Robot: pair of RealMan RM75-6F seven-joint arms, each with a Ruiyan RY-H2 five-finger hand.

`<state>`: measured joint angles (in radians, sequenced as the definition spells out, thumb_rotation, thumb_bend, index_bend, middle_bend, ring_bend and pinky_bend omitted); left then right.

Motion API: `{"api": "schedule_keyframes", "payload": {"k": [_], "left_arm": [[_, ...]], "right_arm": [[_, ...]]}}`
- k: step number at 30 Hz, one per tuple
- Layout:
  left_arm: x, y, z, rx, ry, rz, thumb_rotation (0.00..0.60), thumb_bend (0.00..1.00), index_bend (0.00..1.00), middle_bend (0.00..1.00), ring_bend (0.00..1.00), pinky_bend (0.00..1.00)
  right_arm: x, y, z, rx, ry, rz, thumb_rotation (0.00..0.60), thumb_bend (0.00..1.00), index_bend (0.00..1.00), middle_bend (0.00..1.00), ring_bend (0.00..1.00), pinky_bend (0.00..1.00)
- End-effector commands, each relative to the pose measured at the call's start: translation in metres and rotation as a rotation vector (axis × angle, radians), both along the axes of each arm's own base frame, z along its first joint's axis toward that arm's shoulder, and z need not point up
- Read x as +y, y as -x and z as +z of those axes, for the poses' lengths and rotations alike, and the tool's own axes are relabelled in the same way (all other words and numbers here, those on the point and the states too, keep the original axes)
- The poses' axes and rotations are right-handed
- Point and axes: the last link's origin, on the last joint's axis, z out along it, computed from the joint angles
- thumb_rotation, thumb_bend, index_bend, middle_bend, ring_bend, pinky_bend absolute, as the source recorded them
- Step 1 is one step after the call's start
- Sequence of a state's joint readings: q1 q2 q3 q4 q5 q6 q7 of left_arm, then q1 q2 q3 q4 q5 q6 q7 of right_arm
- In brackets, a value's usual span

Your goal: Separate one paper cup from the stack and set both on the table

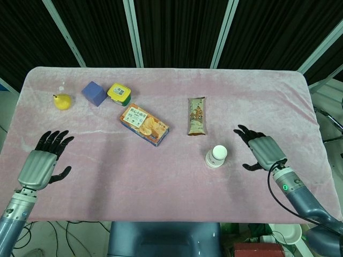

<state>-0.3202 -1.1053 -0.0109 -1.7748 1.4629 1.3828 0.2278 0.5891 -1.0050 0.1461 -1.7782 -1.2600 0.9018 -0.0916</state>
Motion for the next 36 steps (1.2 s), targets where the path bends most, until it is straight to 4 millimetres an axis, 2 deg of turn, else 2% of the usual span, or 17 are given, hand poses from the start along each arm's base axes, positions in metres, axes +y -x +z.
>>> {"api": "schedule_keyframes", "payload": {"k": [1,4,7,12,21,36], "left_arm": [[-0.016,0.029,0.001,-0.019,-0.038,0.029,0.600,0.28,0.12,0.04,0.00,0.00],[-0.024,0.047,0.002,-0.044,-0.076,0.052,0.600,0.28,0.12,0.04,0.00,0.00],[-0.026,0.056,0.002,-0.051,-0.084,0.059,0.600,0.28,0.12,0.04,0.00,0.00],[-0.025,0.057,0.002,-0.056,-0.087,0.049,0.600,0.28,0.11,0.04,0.00,0.00],[-0.024,0.059,0.002,-0.049,-0.091,0.063,0.600,0.28,0.10,0.04,0.00,0.00],[-0.021,0.063,0.001,-0.045,-0.102,0.090,0.600,0.28,0.10,0.04,0.00,0.00]], "right_arm": [[-0.001,-0.005,-0.012,-0.013,-0.011,0.014,0.600,0.10,0.05,0.01,0.14,0.22],[-0.009,-0.012,-0.023,-0.003,-0.015,0.041,0.600,0.10,0.05,0.03,0.14,0.22],[-0.015,-0.017,-0.032,0.006,-0.024,0.047,0.600,0.10,0.05,0.04,0.14,0.22],[-0.023,-0.020,-0.048,0.030,-0.065,0.036,0.600,0.10,0.05,0.06,0.14,0.22],[-0.030,-0.020,-0.062,0.051,-0.095,0.020,0.600,0.10,0.05,0.09,0.16,0.22],[-0.033,-0.025,-0.087,0.053,-0.106,0.063,0.600,0.10,0.15,0.19,0.26,0.22]]}}
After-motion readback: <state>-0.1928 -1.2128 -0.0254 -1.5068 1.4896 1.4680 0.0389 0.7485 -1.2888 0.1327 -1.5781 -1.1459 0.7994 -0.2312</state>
